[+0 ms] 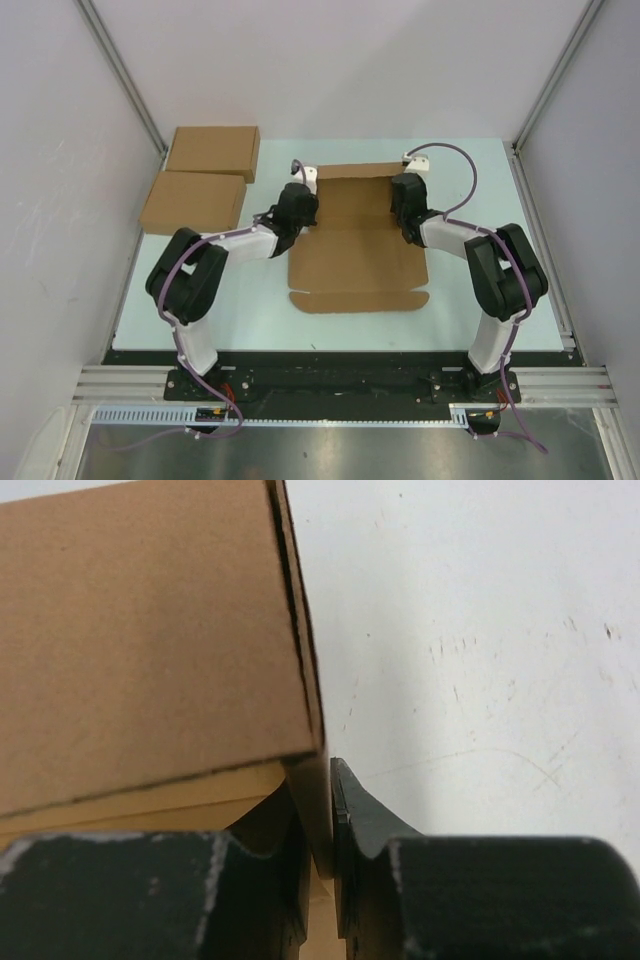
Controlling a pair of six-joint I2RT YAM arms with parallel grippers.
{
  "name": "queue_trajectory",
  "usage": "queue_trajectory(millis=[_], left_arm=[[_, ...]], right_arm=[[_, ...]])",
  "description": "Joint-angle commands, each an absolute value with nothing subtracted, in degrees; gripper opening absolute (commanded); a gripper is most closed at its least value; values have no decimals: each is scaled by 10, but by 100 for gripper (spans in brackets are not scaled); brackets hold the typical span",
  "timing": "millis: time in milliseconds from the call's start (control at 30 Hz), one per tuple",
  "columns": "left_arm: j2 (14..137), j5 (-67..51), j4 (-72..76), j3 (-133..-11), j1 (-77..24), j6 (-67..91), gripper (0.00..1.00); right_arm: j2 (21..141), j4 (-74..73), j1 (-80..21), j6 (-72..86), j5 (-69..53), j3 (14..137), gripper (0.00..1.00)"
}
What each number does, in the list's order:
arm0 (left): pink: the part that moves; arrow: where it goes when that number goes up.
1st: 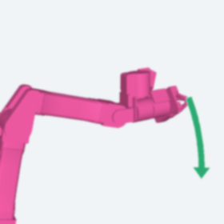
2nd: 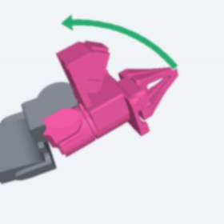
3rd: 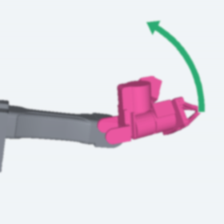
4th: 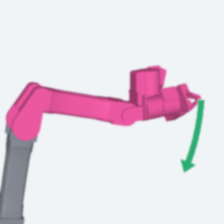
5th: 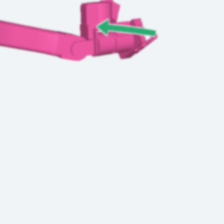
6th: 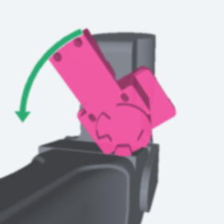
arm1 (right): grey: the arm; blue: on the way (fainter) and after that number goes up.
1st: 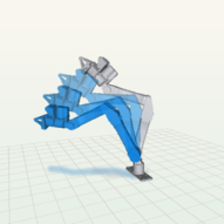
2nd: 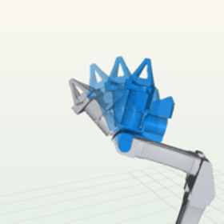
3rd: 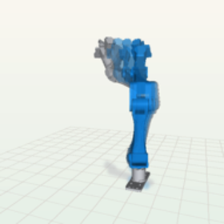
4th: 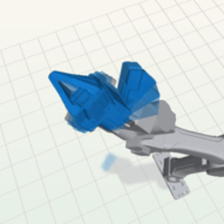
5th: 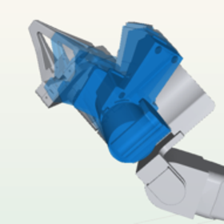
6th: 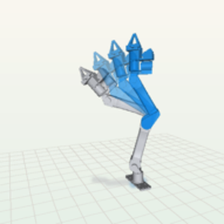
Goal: Fold the paper box
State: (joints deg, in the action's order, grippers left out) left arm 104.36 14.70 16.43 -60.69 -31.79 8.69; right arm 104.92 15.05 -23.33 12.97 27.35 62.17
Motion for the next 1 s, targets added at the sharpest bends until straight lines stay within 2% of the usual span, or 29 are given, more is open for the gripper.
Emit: queue_trajectory(millis=[0,267,533,633,967], left_arm=[[1084,242,136,-630,-352,122,0],[1138,391,65,-687,-376,195,0],[1214,521,-144,-826,-381,290,0],[1244,539,-214,-873,-381,322,0],[1252,540,-295,-900,-365,412,0]], right_arm=[[1031,84,-245,170,279,624,0],[1031,73,-268,191,279,624,0],[1025,62,-274,200,280,624,0],[1024,58,-276,201,280,624,0],[1024,37,-279,220,304,624,0]])
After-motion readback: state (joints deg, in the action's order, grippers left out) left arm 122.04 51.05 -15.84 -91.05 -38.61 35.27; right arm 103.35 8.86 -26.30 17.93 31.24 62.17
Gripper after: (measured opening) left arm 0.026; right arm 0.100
